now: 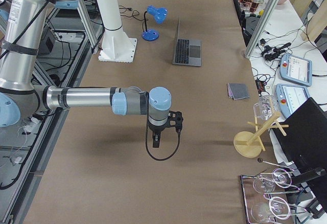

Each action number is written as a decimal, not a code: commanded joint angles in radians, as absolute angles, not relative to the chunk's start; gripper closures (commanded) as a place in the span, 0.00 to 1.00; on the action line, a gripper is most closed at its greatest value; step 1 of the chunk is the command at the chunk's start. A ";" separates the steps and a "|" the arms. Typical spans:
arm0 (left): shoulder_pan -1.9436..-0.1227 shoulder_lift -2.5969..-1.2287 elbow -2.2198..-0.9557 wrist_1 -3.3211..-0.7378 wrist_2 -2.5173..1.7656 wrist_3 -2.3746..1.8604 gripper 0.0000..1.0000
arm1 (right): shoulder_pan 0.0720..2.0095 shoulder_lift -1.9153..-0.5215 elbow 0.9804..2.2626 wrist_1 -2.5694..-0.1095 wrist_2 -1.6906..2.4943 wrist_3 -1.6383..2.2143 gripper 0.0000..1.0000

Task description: Close laptop

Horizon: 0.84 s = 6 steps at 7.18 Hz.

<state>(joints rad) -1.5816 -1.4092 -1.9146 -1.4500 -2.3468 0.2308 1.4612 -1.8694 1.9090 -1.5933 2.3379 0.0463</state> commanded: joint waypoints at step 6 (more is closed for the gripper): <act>-1.582 -1.456 -1.901 -1.562 -2.353 0.235 0.02 | 1.462 -1.859 1.922 -1.424 2.339 0.049 0.00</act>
